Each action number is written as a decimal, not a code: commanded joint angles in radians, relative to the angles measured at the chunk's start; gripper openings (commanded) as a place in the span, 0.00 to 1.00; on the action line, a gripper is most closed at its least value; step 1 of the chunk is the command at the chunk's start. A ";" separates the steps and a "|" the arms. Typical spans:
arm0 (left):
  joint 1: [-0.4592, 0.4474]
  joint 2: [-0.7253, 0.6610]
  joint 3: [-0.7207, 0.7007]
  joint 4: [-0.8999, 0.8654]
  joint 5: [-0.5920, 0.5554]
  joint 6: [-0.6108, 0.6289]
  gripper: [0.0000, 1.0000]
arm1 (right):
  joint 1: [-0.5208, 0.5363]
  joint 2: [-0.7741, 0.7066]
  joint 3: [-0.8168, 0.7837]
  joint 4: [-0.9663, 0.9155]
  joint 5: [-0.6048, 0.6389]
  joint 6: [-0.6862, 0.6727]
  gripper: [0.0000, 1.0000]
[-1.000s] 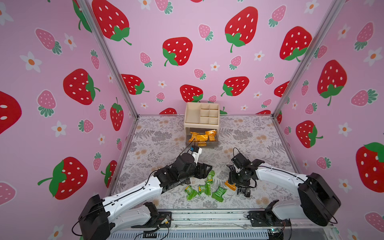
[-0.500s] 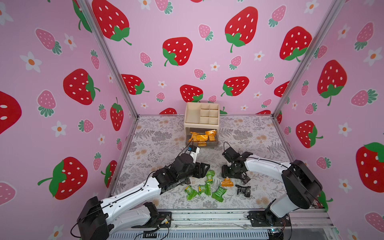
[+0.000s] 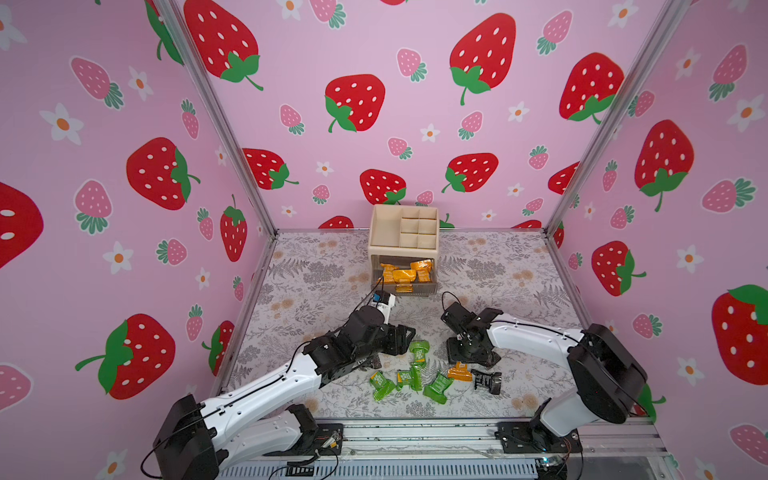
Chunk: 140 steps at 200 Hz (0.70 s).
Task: Place the cookies into the drawer by color
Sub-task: Pick up the cookie at the center of the board.
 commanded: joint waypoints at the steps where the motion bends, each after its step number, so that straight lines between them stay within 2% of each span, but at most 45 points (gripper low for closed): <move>1: 0.004 -0.015 0.005 -0.012 -0.009 0.012 0.69 | 0.009 -0.038 -0.023 -0.017 -0.008 0.025 0.60; 43: 0.003 -0.008 0.006 -0.008 -0.006 0.008 0.69 | 0.024 -0.008 -0.022 -0.018 -0.007 0.050 0.57; 77: 0.004 -0.004 0.008 -0.009 -0.006 0.010 0.69 | 0.025 -0.001 -0.035 0.007 -0.022 0.058 0.46; 107: 0.005 -0.011 0.002 -0.015 -0.016 0.011 0.69 | 0.025 0.014 -0.028 0.008 -0.015 0.053 0.46; 140: 0.033 -0.030 0.012 -0.042 -0.012 0.020 0.69 | 0.025 0.004 -0.005 0.000 -0.029 0.033 0.41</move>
